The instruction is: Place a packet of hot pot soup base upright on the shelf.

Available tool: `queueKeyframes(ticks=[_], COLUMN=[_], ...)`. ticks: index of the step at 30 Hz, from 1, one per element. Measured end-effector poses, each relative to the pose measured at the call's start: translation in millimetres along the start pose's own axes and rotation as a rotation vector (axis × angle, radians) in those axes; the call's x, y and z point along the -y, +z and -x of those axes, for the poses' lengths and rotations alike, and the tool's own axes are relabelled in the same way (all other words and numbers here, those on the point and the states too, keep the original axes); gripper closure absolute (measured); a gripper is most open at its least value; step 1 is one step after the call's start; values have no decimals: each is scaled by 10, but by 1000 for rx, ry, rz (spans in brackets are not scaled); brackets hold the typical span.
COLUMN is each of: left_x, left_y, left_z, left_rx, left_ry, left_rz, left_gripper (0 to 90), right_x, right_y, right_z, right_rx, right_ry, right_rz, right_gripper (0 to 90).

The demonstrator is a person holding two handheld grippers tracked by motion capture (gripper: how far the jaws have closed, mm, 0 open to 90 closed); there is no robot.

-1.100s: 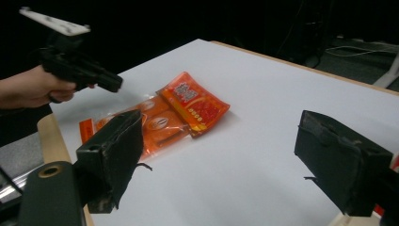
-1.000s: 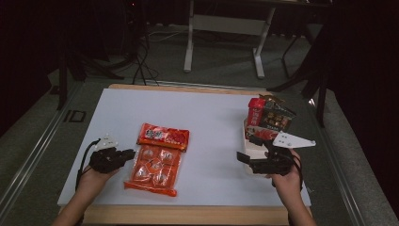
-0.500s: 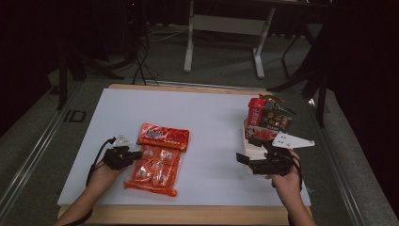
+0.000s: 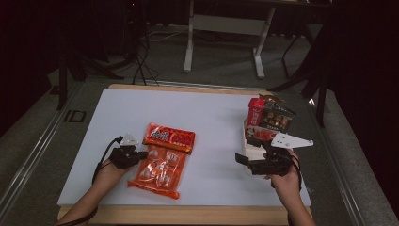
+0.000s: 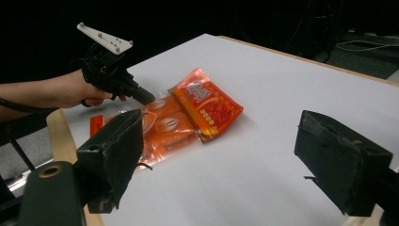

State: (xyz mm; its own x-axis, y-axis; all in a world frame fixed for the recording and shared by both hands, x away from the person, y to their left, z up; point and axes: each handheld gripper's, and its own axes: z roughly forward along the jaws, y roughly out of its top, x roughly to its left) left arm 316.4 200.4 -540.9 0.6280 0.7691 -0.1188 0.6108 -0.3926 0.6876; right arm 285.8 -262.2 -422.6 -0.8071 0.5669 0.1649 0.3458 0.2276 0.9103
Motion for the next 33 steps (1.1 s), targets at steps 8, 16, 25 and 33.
queueKeyframes(ticks=[8,16,25,33], left_x=[-135,-201,-134,96], left_y=[136,219,5,-259], left_z=[141,214,117,196], left_rx=[33,49,84,114], left_ry=[38,74,69,88], left_rz=[-13,-1,17,-27], left_gripper=[899,898,897,897], right_x=[15,32,21,23], right_y=[-31,-55,-30,-7], right_z=[6,6,-7,-16], right_rx=[5,7,0,-4], right_ry=[1,5,1,-3], right_rz=[5,6,3,1], right_gripper=[159,159,160,159])
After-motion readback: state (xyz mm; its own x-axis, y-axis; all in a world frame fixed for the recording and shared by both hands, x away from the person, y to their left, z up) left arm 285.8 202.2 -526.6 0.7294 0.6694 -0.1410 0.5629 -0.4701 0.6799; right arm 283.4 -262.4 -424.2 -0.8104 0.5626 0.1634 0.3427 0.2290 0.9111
